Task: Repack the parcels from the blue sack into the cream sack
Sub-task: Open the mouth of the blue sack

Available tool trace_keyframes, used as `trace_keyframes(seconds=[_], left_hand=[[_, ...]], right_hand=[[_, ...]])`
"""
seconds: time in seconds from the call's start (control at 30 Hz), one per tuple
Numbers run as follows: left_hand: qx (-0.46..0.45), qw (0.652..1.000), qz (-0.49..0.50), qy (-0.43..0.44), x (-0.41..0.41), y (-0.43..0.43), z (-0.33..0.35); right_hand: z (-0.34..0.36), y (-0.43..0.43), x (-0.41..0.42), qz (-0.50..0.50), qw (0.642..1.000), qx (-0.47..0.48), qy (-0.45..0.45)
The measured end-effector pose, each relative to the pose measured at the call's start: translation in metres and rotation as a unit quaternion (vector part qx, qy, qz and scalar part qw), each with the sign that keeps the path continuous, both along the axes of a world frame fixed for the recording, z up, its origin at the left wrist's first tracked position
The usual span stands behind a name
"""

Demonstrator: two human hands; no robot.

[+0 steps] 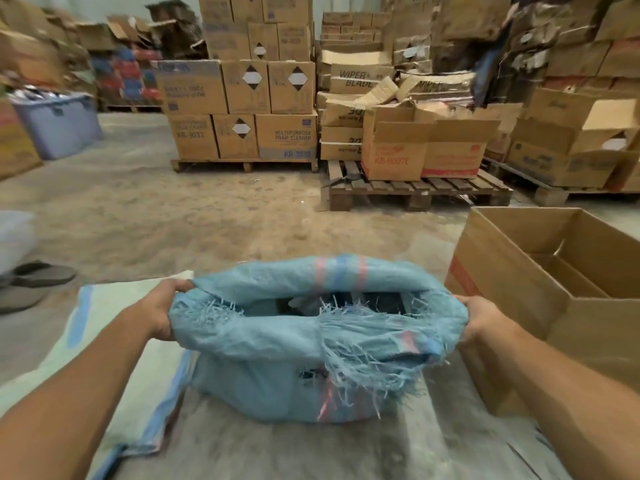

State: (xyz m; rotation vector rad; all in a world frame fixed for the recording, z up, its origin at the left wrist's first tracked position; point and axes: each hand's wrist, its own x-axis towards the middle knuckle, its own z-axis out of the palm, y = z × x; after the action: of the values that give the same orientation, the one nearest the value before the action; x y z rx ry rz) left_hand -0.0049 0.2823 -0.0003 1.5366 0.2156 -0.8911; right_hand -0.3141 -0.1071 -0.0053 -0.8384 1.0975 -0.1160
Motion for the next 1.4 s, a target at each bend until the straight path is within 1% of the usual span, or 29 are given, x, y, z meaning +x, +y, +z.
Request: trace_keyframes(seconds=[0.07,0.13,0.2,0.27,0.33,0.4,0.43,0.47,0.5,0.53,0.57,0.6,0.63,0.7,0.73,0.77,0.8,0.87,0.9,0.93,1.0,1.07,1.1,1.17,1.2,1.27,1.3,1.33,1.4], left_hand=[[0.006,1.0,-0.014,-0.014,0.003,-0.007,0.003],[-0.003,0.998,-0.042,-0.054,0.004,-0.019,0.007],[0.004,0.987,-0.059,-0.148,0.0,-0.033,0.003],[0.002,0.959,0.002,-0.283,-0.011,-0.046,-0.014],[0.023,0.899,0.023,-0.436,-0.024,-0.055,-0.028],[0.076,0.826,-0.008,-0.559,-0.033,-0.063,-0.034],[0.134,0.778,-0.031,-0.612,-0.036,-0.065,-0.035],[0.194,0.717,-0.052,-0.667,-0.04,-0.071,-0.035],[0.229,0.665,-0.078,-0.707,-0.041,-0.077,-0.036],[0.259,0.616,-0.108,-0.736,-0.041,-0.084,-0.038],[0.298,0.579,-0.156,-0.742,-0.038,-0.092,-0.042],[0.344,0.556,-0.201,-0.729,-0.037,-0.101,-0.045],[0.381,0.564,-0.242,-0.691,-0.037,-0.108,-0.047],[0.391,0.666,-0.247,-0.585,-0.046,-0.124,-0.052],[0.378,0.707,-0.236,-0.549,-0.053,-0.131,-0.055],[0.368,0.727,-0.23,-0.532,-0.059,-0.137,-0.061],[0.352,0.737,-0.231,-0.529,-0.064,-0.143,-0.068],[0.314,0.754,-0.249,-0.521,-0.073,-0.152,-0.09],[0.31,0.756,-0.261,-0.514,-0.079,-0.153,-0.099],[0.316,0.749,-0.263,-0.52,-0.084,-0.154,-0.107],[0.336,0.728,-0.238,-0.548,-0.091,-0.155,-0.123],[0.322,0.734,-0.181,-0.57,-0.087,-0.158,-0.131],[0.308,0.75,-0.148,-0.567,-0.084,-0.159,-0.13],[0.242,0.796,-0.099,-0.546,-0.077,-0.163,-0.125],[0.19,0.829,-0.075,-0.521,-0.076,-0.166,-0.118],[0.082,0.9,-0.012,-0.427,-0.068,-0.168,-0.099],[0.052,0.929,0.011,-0.367,-0.06,-0.166,-0.086],[0.025,0.949,0.026,-0.314,-0.05,-0.16,-0.073],[-0.002,0.973,0.033,-0.226,-0.023,-0.134,-0.049]], right_hand=[[0.0,-0.008,-0.002,-0.014,0.999,-0.031,0.035],[0.002,-0.014,0.0,-0.011,0.995,-0.083,0.061],[-0.003,-0.016,0.004,0.002,0.987,-0.139,0.074],[-0.014,-0.018,0.008,0.05,0.963,-0.24,0.113],[-0.028,-0.017,0.01,0.101,0.914,-0.349,0.182],[-0.034,-0.015,0.011,0.163,0.852,-0.443,0.227],[-0.033,-0.01,0.01,0.197,0.808,-0.495,0.252],[-0.033,-0.008,0.008,0.228,0.756,-0.546,0.279],[-0.032,-0.004,0.007,0.252,0.708,-0.587,0.3],[-0.034,-0.006,0.008,0.273,0.675,-0.608,0.317],[-0.034,-0.004,0.008,0.287,0.654,-0.618,0.329],[-0.036,-0.005,0.008,0.295,0.648,-0.614,0.341],[-0.038,-0.005,0.009,0.3,0.646,-0.606,0.354],[-0.043,-0.005,0.011,0.303,0.638,-0.605,0.367],[-0.045,-0.006,0.012,0.298,0.625,-0.619,0.37],[-0.047,-0.005,0.014,0.294,0.609,-0.634,0.375],[-0.052,-0.007,0.016,0.289,0.593,-0.649,0.379],[-0.06,-0.009,0.024,0.284,0.575,-0.667,0.379],[-0.065,-0.008,0.028,0.282,0.577,-0.674,0.365],[-0.071,-0.009,0.032,0.269,0.589,-0.682,0.34],[-0.08,-0.009,0.04,0.217,0.647,-0.68,0.269],[-0.085,-0.008,0.049,0.14,0.685,-0.685,0.207],[-0.084,-0.008,0.053,0.105,0.693,-0.689,0.185],[-0.08,-0.011,0.061,0.059,0.678,-0.716,0.153],[-0.079,-0.014,0.066,0.043,0.668,-0.729,0.142],[-0.064,-0.018,0.08,0.002,0.686,-0.719,0.112],[-0.052,-0.017,0.088,0.0,0.709,-0.699,0.091],[-0.04,-0.02,0.096,0.02,0.746,-0.661,0.071],[-0.008,-0.025,0.101,0.123,0.824,-0.552,0.041]])
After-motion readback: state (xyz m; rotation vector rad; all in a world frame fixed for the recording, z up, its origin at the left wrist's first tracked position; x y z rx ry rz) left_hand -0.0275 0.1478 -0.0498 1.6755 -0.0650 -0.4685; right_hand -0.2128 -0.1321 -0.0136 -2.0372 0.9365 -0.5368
